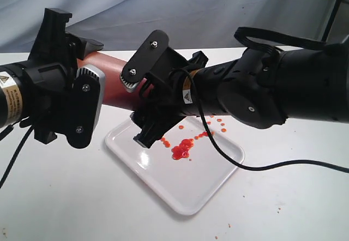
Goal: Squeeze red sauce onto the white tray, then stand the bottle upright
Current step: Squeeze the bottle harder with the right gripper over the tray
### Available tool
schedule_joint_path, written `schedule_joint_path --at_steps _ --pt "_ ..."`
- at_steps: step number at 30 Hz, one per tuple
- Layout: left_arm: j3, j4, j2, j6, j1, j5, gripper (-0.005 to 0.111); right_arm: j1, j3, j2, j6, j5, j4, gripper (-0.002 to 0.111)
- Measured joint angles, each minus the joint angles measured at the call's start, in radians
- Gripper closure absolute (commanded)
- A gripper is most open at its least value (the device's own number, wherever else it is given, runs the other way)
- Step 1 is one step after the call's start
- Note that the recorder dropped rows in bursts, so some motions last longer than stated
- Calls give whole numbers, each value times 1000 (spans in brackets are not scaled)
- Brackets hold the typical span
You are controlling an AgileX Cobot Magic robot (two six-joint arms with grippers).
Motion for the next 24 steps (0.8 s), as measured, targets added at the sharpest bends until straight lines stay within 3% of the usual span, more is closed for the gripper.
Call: schedule_joint_path --at_steps 3,5,11,14,22,24 --pt "0 0 0 0 0 3 107 4 0 -2 0 2 -2 40" --pt "0 0 0 0 0 16 107 15 0 -2 -7 12 -2 45" --pt "0 0 0 10 6 47 107 39 0 -2 -50 25 -2 91" --pt "0 -3 0 16 6 51 107 42 0 -2 -53 30 -2 108" --pt "0 -5 0 19 7 53 107 43 0 -2 -58 33 -2 108" --pt "0 -7 0 19 7 53 107 43 0 -4 -61 36 -2 101"
